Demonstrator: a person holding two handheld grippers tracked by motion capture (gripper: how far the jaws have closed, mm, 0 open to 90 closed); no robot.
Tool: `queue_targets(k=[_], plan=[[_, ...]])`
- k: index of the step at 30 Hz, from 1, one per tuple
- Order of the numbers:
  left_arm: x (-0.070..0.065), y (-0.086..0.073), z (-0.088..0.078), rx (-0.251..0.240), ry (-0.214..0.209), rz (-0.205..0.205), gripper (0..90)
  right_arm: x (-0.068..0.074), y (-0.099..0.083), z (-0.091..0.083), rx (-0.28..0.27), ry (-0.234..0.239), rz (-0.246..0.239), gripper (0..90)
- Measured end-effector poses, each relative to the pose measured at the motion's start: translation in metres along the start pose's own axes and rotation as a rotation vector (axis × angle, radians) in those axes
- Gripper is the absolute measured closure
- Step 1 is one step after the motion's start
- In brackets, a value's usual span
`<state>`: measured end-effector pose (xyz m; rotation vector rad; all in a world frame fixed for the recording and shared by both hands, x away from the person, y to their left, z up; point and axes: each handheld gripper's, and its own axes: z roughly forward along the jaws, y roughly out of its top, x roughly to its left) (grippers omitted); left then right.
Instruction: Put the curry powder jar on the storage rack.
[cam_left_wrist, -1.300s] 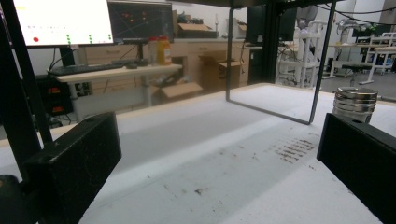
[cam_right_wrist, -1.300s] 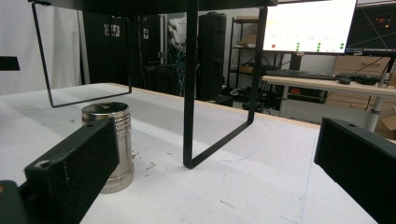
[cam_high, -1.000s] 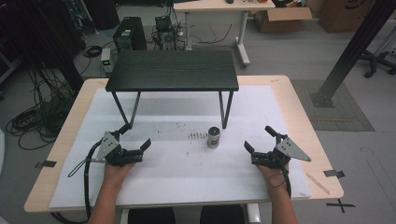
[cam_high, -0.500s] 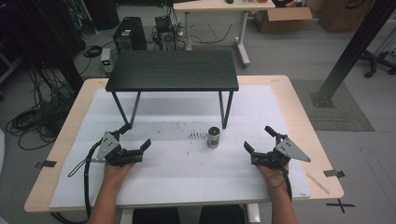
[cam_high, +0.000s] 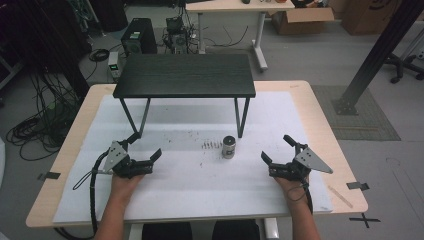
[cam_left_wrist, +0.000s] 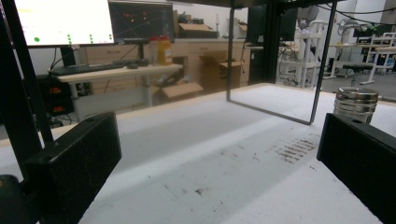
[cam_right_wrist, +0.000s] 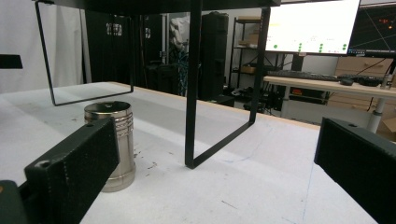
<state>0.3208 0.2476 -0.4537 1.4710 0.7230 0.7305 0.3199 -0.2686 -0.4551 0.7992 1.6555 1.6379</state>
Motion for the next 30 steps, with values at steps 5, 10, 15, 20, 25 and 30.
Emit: queue_targets(k=[5, 10, 15, 20, 25, 30], plan=[[0.0, 0.0, 0.0, 0.0, 0.0, -0.001, 0.2, 0.0, 0.0, 0.0, 0.004, 0.005, -0.001, 0.0], [0.0, 0.0, 0.0, 0.0, 0.0, 0.0, 0.2, -0.001, 0.0, 0.0, -0.003, 0.006, 0.011, 0.0], [0.0, 0.0, 0.0, -0.001, 0.0, 0.004, 0.2, -0.003, 0.001, 0.0, 0.009, 0.023, 0.042, 0.0], [0.0, 0.0, 0.0, -0.003, -0.001, 0.001, 0.2, 0.0, 0.005, -0.001, 0.01, 0.04, 0.038, 0.0], [0.0, 0.0, 0.0, -0.002, -0.001, 0.0, 0.2, 0.006, 0.017, 0.001, -0.005, 0.074, 0.018, 0.0], [0.0, 0.0, 0.0, -0.002, -0.001, 0.0, 0.2, 0.011, 0.036, 0.009, 0.011, 0.139, -0.003, 0.0]])
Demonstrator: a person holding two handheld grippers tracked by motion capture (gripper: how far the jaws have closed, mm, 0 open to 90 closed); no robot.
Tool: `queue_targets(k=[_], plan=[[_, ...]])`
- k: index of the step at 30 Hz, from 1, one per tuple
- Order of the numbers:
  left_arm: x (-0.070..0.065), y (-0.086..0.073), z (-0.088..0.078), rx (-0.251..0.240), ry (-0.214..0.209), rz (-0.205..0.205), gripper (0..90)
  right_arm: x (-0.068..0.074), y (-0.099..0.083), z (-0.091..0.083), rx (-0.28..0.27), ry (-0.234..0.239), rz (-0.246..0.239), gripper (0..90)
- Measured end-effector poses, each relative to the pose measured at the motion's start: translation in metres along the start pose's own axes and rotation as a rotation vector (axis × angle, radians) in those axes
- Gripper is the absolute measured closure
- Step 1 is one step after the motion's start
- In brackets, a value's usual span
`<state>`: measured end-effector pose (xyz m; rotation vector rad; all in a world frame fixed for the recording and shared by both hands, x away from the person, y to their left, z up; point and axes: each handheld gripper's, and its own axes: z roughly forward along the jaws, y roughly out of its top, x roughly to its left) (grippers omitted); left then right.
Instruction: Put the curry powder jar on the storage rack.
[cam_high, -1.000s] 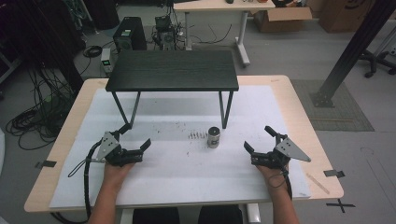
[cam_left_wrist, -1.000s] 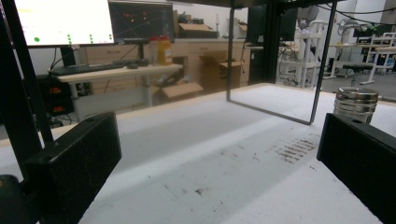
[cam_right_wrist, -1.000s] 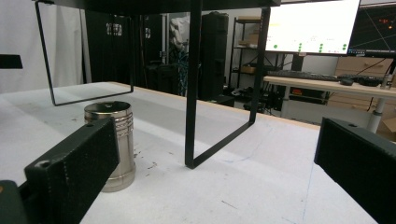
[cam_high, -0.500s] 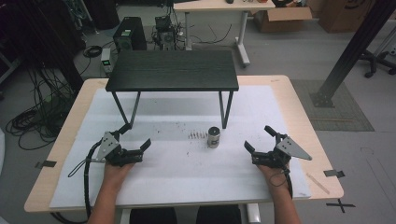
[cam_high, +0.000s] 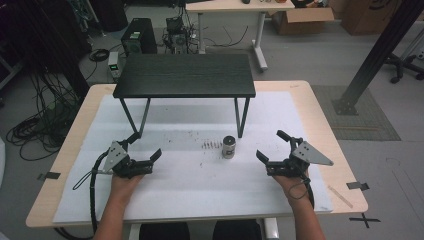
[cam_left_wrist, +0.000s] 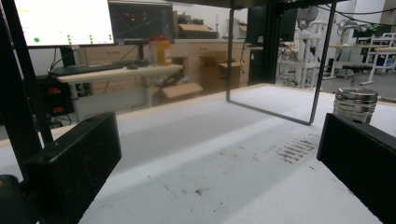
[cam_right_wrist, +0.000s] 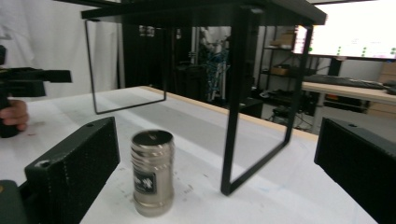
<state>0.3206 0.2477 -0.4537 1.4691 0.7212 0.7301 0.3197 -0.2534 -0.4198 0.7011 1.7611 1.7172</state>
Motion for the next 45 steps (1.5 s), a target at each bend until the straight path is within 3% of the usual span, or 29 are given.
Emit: queue_targets(k=[4, 16, 21, 35, 45], plan=[[0.0, 0.0, 0.0, 0.0, 0.0, 0.0, 0.2, 0.002, 0.014, 0.007, 0.006, 0.044, -0.011, 0.0], [0.0, 0.0, 0.0, 0.0, 0.001, 0.003, 0.2, -0.003, 0.031, 0.017, 0.016, 0.122, 0.002, 0.0], [0.0, 0.0, 0.0, 0.0, 0.002, 0.001, 0.2, -0.003, 0.039, 0.027, 0.04, 0.183, 0.006, 0.0], [0.0, 0.0, 0.0, 0.0, 0.002, -0.001, 0.2, -0.001, 0.04, 0.048, 0.12, 0.289, 0.024, 0.0], [0.0, 0.0, 0.0, 0.0, 0.002, 0.0, 0.2, 0.001, 0.037, 0.06, 0.164, 0.317, 0.03, 0.0]])
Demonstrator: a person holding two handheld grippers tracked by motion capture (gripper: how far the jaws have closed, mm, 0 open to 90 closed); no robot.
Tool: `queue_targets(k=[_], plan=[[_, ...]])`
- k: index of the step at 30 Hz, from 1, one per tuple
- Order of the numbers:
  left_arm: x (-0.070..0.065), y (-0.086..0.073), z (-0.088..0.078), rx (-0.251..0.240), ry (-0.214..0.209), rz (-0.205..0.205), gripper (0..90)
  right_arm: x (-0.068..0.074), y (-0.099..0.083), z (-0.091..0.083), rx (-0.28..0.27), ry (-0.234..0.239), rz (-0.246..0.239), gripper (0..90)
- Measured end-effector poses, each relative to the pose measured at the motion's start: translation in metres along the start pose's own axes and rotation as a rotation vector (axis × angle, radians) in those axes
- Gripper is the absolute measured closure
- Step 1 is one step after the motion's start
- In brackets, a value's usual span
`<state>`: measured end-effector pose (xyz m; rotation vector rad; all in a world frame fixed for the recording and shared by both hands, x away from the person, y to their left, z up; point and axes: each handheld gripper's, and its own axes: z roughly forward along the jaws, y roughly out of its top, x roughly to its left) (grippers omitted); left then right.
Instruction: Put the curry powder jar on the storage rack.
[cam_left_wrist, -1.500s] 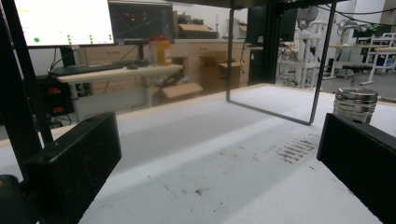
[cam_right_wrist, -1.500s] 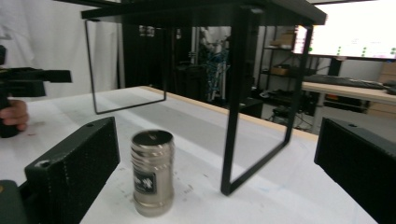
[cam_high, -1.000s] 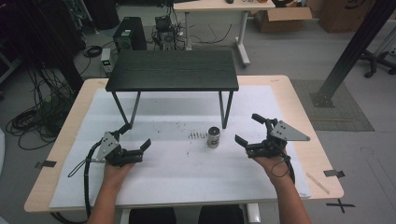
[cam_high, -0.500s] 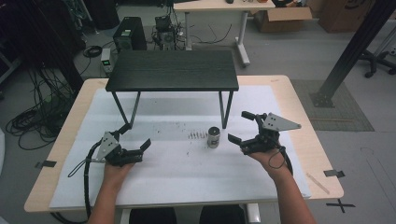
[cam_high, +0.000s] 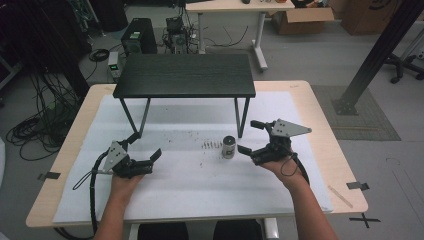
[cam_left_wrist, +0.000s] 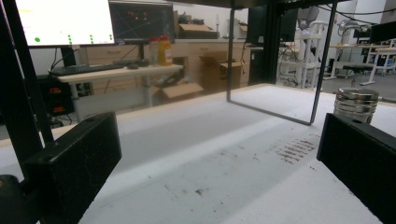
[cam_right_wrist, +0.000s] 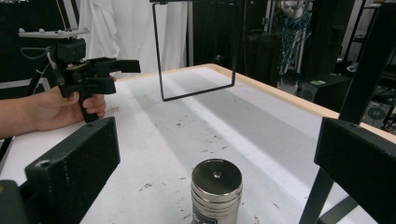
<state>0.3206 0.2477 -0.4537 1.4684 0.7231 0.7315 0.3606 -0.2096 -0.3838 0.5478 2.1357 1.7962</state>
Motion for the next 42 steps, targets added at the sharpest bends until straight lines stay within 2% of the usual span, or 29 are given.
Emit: queue_targets(k=[5, 22, 29, 42], plan=[[0.0, 0.0, 0.0, 0.0, 0.0, 0.0, 0.2, 0.0, -0.002, 0.008, 0.033, 0.013, 0.01, 0.1], [0.0, 0.0, 0.0, 0.0, 0.0, 0.0, 0.2, 0.001, -0.01, 0.025, 0.082, 0.028, 0.028, 2.4], [0.0, 0.0, 0.0, -0.001, 0.0, -0.001, 0.2, 0.001, -0.012, 0.03, 0.114, 0.049, 0.023, 8.7], [0.0, 0.0, 0.0, -0.001, 0.0, -0.001, 0.2, 0.0, -0.022, 0.041, 0.188, 0.04, 0.039, 16.1]])
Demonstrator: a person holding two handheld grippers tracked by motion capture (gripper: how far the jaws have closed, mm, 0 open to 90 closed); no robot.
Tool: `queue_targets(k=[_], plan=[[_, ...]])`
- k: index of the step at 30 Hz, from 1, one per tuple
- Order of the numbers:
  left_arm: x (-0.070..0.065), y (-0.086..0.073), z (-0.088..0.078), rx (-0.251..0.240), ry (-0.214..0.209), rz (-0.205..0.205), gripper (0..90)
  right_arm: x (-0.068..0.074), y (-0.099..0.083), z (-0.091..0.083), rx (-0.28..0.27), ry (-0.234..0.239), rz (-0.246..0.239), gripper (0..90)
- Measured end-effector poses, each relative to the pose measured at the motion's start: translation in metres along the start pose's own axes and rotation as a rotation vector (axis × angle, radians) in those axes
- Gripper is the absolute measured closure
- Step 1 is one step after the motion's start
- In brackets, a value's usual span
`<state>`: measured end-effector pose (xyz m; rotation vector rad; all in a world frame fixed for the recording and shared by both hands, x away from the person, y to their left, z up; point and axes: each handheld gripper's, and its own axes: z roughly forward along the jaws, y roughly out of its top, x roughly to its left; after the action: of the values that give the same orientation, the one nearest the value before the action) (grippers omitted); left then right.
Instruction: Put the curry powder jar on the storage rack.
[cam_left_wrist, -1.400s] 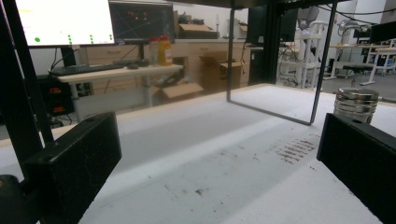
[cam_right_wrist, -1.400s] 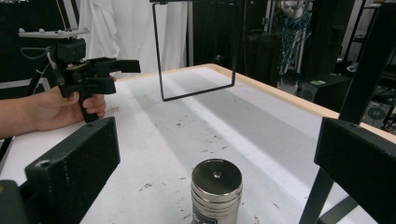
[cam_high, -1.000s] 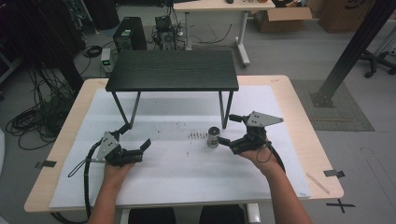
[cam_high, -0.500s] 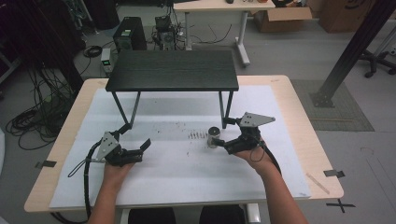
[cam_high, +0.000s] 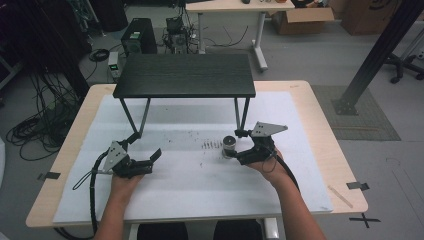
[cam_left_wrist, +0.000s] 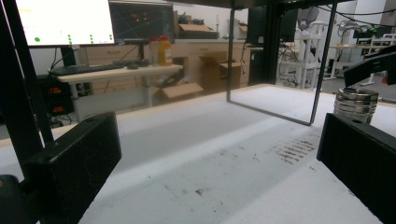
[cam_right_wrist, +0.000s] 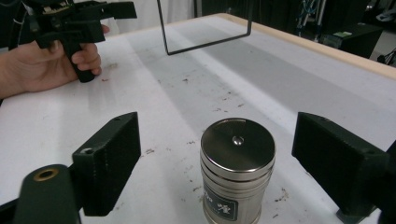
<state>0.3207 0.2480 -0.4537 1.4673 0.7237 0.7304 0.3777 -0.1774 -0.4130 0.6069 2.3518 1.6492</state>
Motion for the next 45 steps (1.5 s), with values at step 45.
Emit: queue_targets(k=[45], plan=[[0.0, 0.0, 0.0, 0.0, 0.0, -0.002, 0.2, -0.005, -0.008, 0.015, 0.108, -0.058, 0.047, 46.9]])
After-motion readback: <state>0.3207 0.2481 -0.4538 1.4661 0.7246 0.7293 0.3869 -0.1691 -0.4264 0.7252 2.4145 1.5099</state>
